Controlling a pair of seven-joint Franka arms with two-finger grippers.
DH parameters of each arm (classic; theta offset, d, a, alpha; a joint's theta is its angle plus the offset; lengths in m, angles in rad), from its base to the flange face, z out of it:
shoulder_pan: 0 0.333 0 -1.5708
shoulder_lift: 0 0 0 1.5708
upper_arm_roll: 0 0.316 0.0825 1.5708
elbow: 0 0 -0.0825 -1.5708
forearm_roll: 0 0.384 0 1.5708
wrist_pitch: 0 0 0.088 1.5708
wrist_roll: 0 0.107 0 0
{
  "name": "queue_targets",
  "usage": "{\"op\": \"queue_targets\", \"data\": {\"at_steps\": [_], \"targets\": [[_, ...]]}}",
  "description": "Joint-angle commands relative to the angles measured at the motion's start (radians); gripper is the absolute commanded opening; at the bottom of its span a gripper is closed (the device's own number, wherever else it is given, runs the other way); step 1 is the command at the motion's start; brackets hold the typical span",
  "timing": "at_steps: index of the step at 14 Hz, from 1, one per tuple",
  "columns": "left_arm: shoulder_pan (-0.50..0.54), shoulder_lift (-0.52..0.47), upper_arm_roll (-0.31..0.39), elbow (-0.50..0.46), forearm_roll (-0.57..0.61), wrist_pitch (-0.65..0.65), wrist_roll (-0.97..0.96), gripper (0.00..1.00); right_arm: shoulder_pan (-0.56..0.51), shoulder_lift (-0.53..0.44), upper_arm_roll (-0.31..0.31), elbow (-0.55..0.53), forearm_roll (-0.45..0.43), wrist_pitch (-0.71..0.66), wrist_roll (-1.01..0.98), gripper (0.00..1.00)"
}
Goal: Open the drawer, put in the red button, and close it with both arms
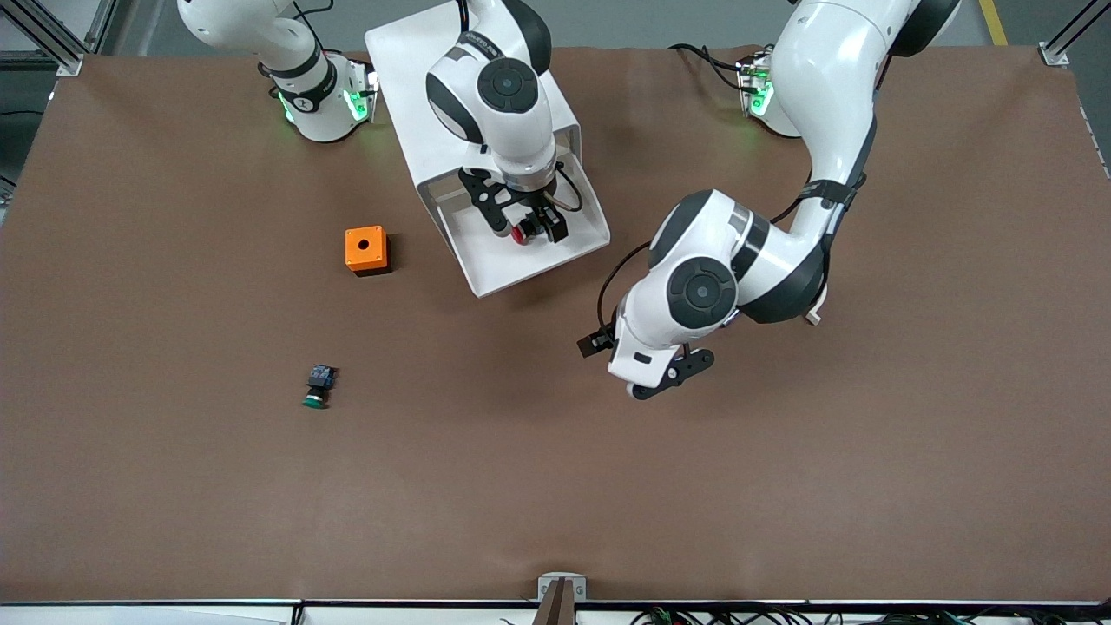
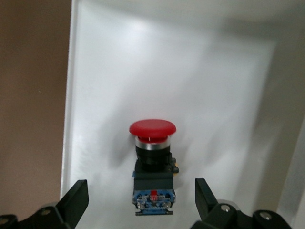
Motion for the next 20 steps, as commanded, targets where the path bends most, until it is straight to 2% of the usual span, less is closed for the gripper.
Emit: {"op": "queue_targets", "data": {"at_steps": [1,4,8,13,16,20], "targets": [[-0.024,-0.035,0.005,-0.075,0.057,0.055,-0.064,1.00,-0.056,-0.001,0.000,0.026,-0.012,-0.023,-0.080,1.00],[-0.050,-0.035,0.003,-0.096,0.108,0.081,-0.124,1.00,-0.144,-0.013,-0.002,0.110,-0.012,-0.204,-0.245,1.00],[-0.085,-0.032,0.002,-0.112,0.109,0.082,-0.132,1.00,-0.287,-0.056,-0.002,0.213,-0.003,-0.416,-0.503,1.00],[-0.151,-0.023,-0.004,-0.116,0.103,0.081,-0.121,1.00,-0.453,-0.134,-0.002,0.219,-0.005,-0.532,-0.832,1.00],[-0.185,-0.015,-0.004,-0.113,0.095,0.081,-0.120,1.00,-0.557,-0.130,-0.004,0.310,-0.014,-0.638,-1.015,1.00],[-0.207,0.001,-0.003,-0.110,0.095,0.082,-0.120,1.00,-0.681,-0.130,-0.004,0.366,-0.047,-0.693,-1.285,1.00]]}}
